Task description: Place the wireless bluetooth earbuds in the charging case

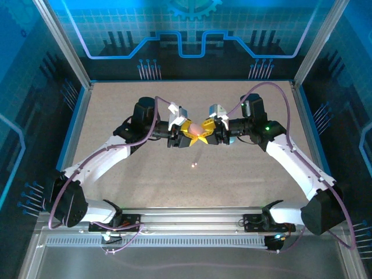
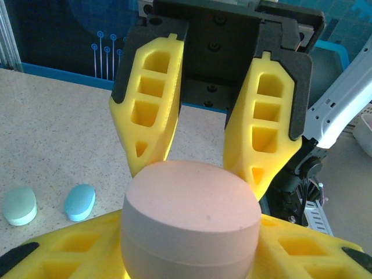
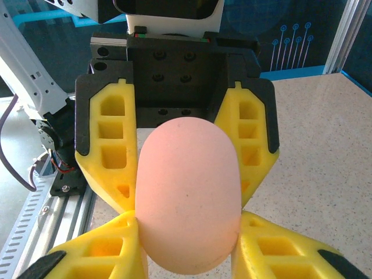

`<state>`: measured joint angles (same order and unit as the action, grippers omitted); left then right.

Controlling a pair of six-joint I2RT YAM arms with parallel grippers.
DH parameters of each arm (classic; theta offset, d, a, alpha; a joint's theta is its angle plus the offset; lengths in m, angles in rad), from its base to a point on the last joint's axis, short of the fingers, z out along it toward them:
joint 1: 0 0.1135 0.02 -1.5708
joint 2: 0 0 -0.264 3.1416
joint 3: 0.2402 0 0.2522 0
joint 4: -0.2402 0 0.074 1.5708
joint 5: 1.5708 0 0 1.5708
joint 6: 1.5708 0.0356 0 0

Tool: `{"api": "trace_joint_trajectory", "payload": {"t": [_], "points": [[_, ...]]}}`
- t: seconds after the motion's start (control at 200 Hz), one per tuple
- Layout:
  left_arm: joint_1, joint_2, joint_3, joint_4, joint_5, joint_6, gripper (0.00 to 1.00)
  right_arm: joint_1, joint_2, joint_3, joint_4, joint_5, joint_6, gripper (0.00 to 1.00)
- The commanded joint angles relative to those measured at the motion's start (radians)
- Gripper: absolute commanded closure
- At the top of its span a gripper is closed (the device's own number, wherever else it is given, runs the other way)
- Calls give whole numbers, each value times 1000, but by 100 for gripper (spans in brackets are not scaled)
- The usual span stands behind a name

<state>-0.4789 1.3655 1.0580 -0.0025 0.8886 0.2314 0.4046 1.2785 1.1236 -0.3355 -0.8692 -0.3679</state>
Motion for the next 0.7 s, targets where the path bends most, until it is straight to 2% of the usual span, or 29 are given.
{"api": "trace_joint_trajectory", "payload": {"t": [0.0,0.295,0.695], "points": [[0,-10,6,38,43,-19,55,0,-7,12,1,-19,-19,65],[0,-8,6,29,38,-10,67,0,-15,17,-27,-5,-32,62],[-1,-19,-4,21,35,19,70,-56,13,65,14,-30,120,53]]}}
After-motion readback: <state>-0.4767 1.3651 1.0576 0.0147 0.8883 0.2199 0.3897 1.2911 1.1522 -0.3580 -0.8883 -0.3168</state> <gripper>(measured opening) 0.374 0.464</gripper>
